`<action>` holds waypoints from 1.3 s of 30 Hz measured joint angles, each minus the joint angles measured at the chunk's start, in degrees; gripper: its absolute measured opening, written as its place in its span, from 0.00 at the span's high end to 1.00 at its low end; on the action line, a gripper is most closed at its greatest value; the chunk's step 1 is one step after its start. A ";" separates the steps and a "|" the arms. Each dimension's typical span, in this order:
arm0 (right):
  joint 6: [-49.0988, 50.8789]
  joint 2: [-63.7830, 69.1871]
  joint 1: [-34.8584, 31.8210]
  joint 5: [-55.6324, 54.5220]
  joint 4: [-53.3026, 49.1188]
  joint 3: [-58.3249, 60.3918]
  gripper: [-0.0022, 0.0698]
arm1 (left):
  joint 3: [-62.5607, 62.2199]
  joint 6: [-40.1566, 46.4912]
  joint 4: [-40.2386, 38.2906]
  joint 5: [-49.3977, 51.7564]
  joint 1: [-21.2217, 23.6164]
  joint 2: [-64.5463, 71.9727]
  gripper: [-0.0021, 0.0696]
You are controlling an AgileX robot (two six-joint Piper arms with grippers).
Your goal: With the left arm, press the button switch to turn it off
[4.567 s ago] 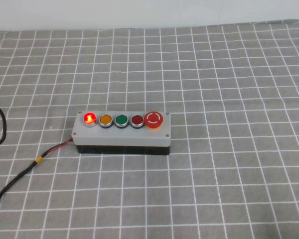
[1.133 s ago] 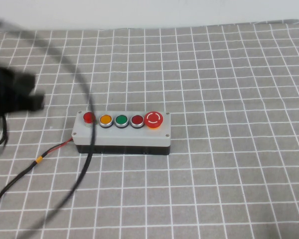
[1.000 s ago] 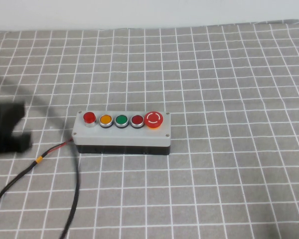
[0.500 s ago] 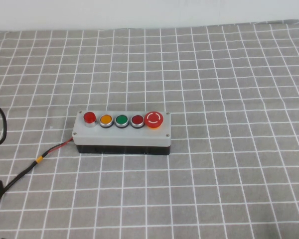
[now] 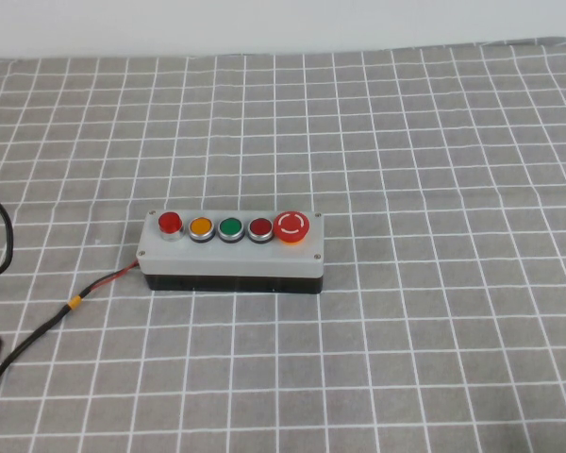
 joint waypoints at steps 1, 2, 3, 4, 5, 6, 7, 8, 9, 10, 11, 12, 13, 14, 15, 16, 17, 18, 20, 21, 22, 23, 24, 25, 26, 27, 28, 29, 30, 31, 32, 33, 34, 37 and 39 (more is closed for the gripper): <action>0.00 0.00 0.00 0.00 0.00 0.00 0.99 | 1.30 1.48 -1.91 -2.54 0.00 -0.92 0.98; 0.00 0.00 0.00 0.00 0.00 0.00 0.99 | 1.75 2.87 -3.94 -3.69 0.00 -1.59 0.98; 0.00 0.00 0.00 0.00 0.00 0.00 0.99 | 2.01 5.00 -5.90 -4.60 0.00 -2.42 0.98; 0.00 0.00 0.00 0.00 0.00 0.00 0.99 | 2.25 7.17 -7.44 -5.34 0.00 -3.19 0.98; 0.00 0.00 0.00 0.00 0.00 0.00 0.99 | 2.25 8.90 -8.24 -5.58 0.12 -3.54 0.98; 0.00 0.00 0.00 0.00 0.00 0.00 0.99 | 2.33 10.16 -8.87 -5.68 0.41 -3.97 0.98; 0.00 0.00 0.00 0.00 0.00 0.00 0.99 | 2.33 11.05 -8.98 -5.68 1.02 -4.23 0.98; 0.00 0.00 0.00 0.00 0.00 0.00 0.99 | 2.33 11.33 -9.07 -5.31 1.69 -4.49 0.98; 0.00 0.00 0.00 0.00 0.00 0.00 0.99 | 2.33 11.42 -9.22 -4.58 2.70 -4.90 0.98; 0.00 0.00 0.00 0.00 0.00 0.00 0.99 | 2.33 11.42 -9.22 -3.32 3.83 -5.44 0.98; 0.00 0.00 0.00 0.00 0.00 0.00 0.99 | 2.33 10.94 -9.05 -1.68 5.01 -5.97 0.98; 0.00 0.00 0.00 0.00 0.00 0.00 0.99 | 2.33 10.26 -8.42 0.10 6.15 -6.79 0.98; 0.00 0.00 0.00 0.00 0.00 0.00 0.99 | 2.33 9.31 -7.37 2.03 7.18 -7.74 0.98; 0.00 0.00 0.00 0.00 0.00 0.00 0.99 | 2.33 8.25 -6.06 3.54 7.87 -8.84 0.98; 0.00 0.00 0.00 0.00 0.00 0.00 0.99 | 2.33 7.25 -4.79 5.29 8.57 -10.09 0.98; 0.00 0.00 0.00 0.00 0.00 0.00 0.99 | 2.33 6.11 -3.47 6.99 9.01 -11.20 0.98; 0.00 0.00 0.00 0.00 0.00 0.00 0.99 | 2.33 5.25 -2.54 8.30 9.32 -11.78 0.98; 0.00 0.00 0.00 0.00 0.00 0.00 0.99 | 2.33 4.26 -1.51 10.07 9.57 -12.07 0.98; 0.00 0.00 0.00 0.00 0.10 0.00 0.99 | 2.33 2.93 -0.33 13.00 9.79 -12.33 0.98; 0.00 0.00 0.00 0.00 0.10 0.00 0.99 | 2.33 2.37 0.01 14.54 9.79 -12.33 0.98; 0.00 0.00 0.00 0.00 0.10 0.00 0.99 | 2.33 1.84 0.33 16.02 9.79 -12.37 0.98; 0.00 0.00 0.00 0.00 0.10 0.00 0.99 | 2.33 1.31 0.41 17.17 9.79 -12.46 0.98; 0.00 0.00 0.00 0.00 0.10 0.00 0.99 | 2.33 0.62 0.55 18.75 9.79 -12.46 0.98; 0.00 0.00 0.00 0.00 0.10 0.00 0.99 | 2.33 -0.01 0.68 20.39 9.79 -12.46 0.98; 0.00 0.00 0.00 0.00 0.10 0.00 0.99 | 2.33 -0.55 0.68 21.94 9.79 -12.46 0.98; 0.00 0.00 0.00 0.00 0.10 0.00 0.99 | 2.33 -1.14 0.68 24.12 9.79 -12.46 0.98; 0.00 0.00 0.00 0.00 0.10 0.00 0.99 | 2.33 -1.54 0.68 26.62 9.79 -12.46 0.98; 0.00 0.00 0.00 0.00 0.10 0.00 0.99 | 2.33 -1.73 0.68 28.91 9.79 -12.46 0.98; 0.00 0.00 0.00 0.00 0.10 0.00 0.99 | 2.33 -1.87 0.76 30.47 9.79 -12.46 0.98; 0.00 0.00 0.00 0.00 0.10 0.00 0.99 | 2.33 -2.10 0.76 31.36 9.79 -12.46 0.98; 0.00 0.00 0.00 0.00 0.10 0.00 0.99 | 2.33 -2.11 0.89 31.49 9.79 -12.46 0.98; 0.00 0.00 0.00 0.00 0.10 0.00 0.99 | 2.33 -2.19 0.89 31.49 9.79 -12.46 0.98; 0.00 0.00 0.00 0.00 0.10 0.00 0.99 | 2.33 -2.19 0.89 31.60 9.79 -12.46 0.98; 0.00 0.00 0.00 0.00 0.10 0.00 0.99 | 2.33 -2.34 0.89 31.60 9.79 -12.46 0.98; 0.00 0.00 0.00 0.00 0.10 0.00 0.99 | 2.33 -2.38 0.89 31.60 9.79 -12.46 0.98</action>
